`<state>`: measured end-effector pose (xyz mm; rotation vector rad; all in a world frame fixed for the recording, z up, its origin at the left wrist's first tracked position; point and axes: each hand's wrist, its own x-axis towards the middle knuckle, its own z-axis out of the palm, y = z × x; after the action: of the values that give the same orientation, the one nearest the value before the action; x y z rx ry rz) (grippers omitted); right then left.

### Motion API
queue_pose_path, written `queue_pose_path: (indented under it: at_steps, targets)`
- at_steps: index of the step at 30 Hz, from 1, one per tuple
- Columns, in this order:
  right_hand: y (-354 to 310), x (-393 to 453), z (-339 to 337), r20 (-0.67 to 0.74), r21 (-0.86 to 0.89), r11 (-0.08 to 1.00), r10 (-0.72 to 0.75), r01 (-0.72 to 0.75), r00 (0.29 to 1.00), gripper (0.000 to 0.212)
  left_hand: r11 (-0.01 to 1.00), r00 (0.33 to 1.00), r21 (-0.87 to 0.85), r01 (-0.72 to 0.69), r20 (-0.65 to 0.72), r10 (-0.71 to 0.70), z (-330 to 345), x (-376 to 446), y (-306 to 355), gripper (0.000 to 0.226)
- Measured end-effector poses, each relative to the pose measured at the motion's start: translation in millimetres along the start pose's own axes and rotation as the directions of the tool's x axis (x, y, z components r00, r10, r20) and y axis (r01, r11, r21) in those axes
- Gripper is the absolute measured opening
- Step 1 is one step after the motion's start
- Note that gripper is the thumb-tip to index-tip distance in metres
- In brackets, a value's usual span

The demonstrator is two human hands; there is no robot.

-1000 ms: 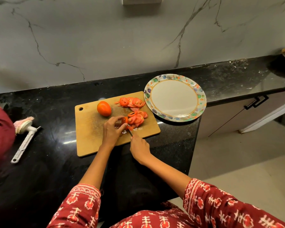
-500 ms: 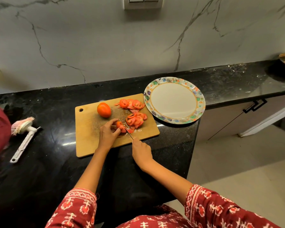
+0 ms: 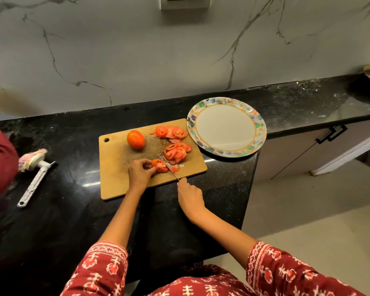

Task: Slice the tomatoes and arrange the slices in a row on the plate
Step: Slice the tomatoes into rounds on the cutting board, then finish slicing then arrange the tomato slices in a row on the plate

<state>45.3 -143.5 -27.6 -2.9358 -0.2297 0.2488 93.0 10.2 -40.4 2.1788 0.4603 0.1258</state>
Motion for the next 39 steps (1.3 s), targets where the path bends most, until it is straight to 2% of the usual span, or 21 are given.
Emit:
queue_pose_path:
  at_steps: [1, 3, 6, 8, 10, 11, 13, 16, 17, 20, 24, 27, 30, 34, 39]
  targets:
    - [1.6, 1.3, 2.7, -0.030, -0.012, 1.000, -0.002, 0.002, 1.000, 0.022, 1.000, 1.000, 0.011, 0.002, -0.003, -0.002, 0.0, -1.6, 1.2, 0.019]
    - [-0.7, 3.6, 1.2, 0.002, -0.008, 1.000, -0.011, 0.011, 1.000, 0.009, 1.000, 1.000, 0.017, 0.022, -0.009, -0.022, -0.7, -3.8, 3.9, 0.017]
    - [-5.3, 14.1, -4.0, 0.077, 0.074, 0.997, -0.004, -0.002, 0.997, 0.021, 0.998, 0.998, 0.029, 0.058, -0.030, -0.057, -0.2, -5.5, 6.3, 0.012]
    - [-5.1, 14.5, -4.5, 0.084, 0.070, 0.997, 0.013, -0.019, 0.996, 0.020, 0.995, 0.995, 0.025, 0.097, -0.038, -0.096, 0.5, -3.7, 4.7, 0.012]
    - [-2.5, 10.2, -7.9, 0.035, 0.053, 0.999, 0.004, -0.005, 0.999, 0.011, 0.991, 0.990, 0.014, 0.134, -0.037, -0.133, 0.6, -2.2, 4.7, 0.010]
    - [0.1, 9.9, -5.7, 0.007, 0.058, 0.998, 0.005, -0.005, 1.000, 0.015, 0.989, 0.989, 0.020, 0.145, -0.034, -0.145, 0.7, -1.3, 5.6, 0.011]
    - [0.4, 12.2, -7.3, 0.082, 0.074, 0.997, 0.005, -0.011, 0.997, 0.010, 0.986, 0.986, 0.033, 0.163, -0.031, -0.162, 0.8, -0.2, 6.9, 0.012]
    - [0.4, 26.1, -12.4, 0.279, 0.304, 0.940, 0.068, -0.155, 0.958, 0.026, 0.981, 0.981, 0.028, 0.190, -0.033, -0.189, 0.3, -1.6, 11.3, 0.008]
    - [1.7, 28.9, -10.9, 0.304, 0.346, 0.920, 0.075, -0.184, 0.950, 0.028, 0.978, 0.978, 0.020, 0.207, -0.029, -0.206, 0.6, -2.2, 12.3, 0.007]
    - [6.0, 20.0, -8.1, 0.229, 0.321, 0.933, 0.092, -0.164, 0.969, 0.028, 0.967, 0.967, 0.015, 0.255, -0.027, -0.255, -3.1, -4.7, 16.5, 0.006]
    - [19.8, 17.6, -2.3, 0.118, 0.203, 0.975, 0.069, -0.092, 0.991, 0.026, 0.961, 0.962, 0.042, 0.272, -0.049, -0.270, -14.9, -1.5, 13.8, 0.009]
    - [19.9, 20.9, -5.2, 0.102, 0.251, 0.967, 0.027, -0.052, 0.994, 0.028, 0.961, 0.961, -0.005, 0.276, -0.023, -0.276, -12.2, -0.2, 15.8, 0.009]
    - [17.3, 23.5, -13.0, 0.053, 0.284, 0.959, -0.031, 0.015, 0.998, 0.033, 0.979, 0.981, -0.060, 0.193, -0.013, -0.194, -0.8, -2.9, 25.3, 0.020]
    - [28.9, 32.4, -17.8, 0.033, 0.285, 0.957, -0.059, 0.047, 0.998, 0.034, 0.980, 0.990, 0.192, 0.060, -0.134, -0.034, 5.7, -2.8, 26.5, 0.006]
    - [50.3, 43.8, -24.8, -0.042, 0.343, 0.937, -0.053, 0.064, 0.998, 0.035, 0.976, 0.979, 0.216, 0.003, -0.198, 0.040, 11.2, -1.8, 26.4, 0.040]
